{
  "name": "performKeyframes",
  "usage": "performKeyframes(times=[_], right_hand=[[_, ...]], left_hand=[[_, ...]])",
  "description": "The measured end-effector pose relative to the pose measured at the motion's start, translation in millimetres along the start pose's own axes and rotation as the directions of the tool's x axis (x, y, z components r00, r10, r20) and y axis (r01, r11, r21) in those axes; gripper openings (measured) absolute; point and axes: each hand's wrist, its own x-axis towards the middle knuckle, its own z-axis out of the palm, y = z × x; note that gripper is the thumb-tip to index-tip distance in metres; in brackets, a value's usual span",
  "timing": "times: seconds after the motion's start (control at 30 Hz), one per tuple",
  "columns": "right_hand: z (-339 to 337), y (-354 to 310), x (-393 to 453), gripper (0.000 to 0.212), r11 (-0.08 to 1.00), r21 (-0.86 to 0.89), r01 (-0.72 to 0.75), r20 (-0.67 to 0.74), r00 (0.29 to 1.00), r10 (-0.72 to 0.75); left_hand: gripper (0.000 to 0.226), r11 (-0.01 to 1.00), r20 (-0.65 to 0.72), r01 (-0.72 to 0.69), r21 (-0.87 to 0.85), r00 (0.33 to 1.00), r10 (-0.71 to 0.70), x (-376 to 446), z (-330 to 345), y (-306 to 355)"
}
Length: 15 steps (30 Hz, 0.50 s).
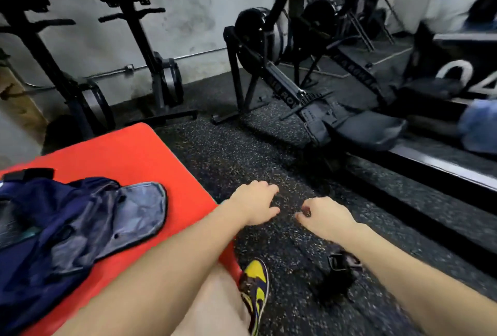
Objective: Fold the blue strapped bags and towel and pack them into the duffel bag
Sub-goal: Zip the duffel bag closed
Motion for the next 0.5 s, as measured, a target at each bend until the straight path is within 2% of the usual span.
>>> performKeyframes(times=[0.13,0.27,0.37,0.5], right_hand=[[44,65,-10,0.037,0.992,-0.061,-0.113,0.106,0.987,0.119],[94,117,-13,0.041,0.979,-0.062,-0.192,0.216,0.956,0.201],[132,156,-4,0.054,0.96,-0.065,-0.272,0.265,0.923,0.28],[170,193,14,0.085,0.945,-0.035,-0.326,0.316,0.893,0.32]], left_hand=[[0.066,0.997,0.209,-0.059,-0.059,0.975,0.07,35,63,63],[0.068,0.992,0.331,-0.069,-0.102,0.938,0.1,58,120,101],[0.076,0.992,0.39,-0.049,-0.115,0.916,0.09,77,158,117],[0.079,0.985,0.427,-0.029,-0.172,0.899,0.101,97,198,118]])
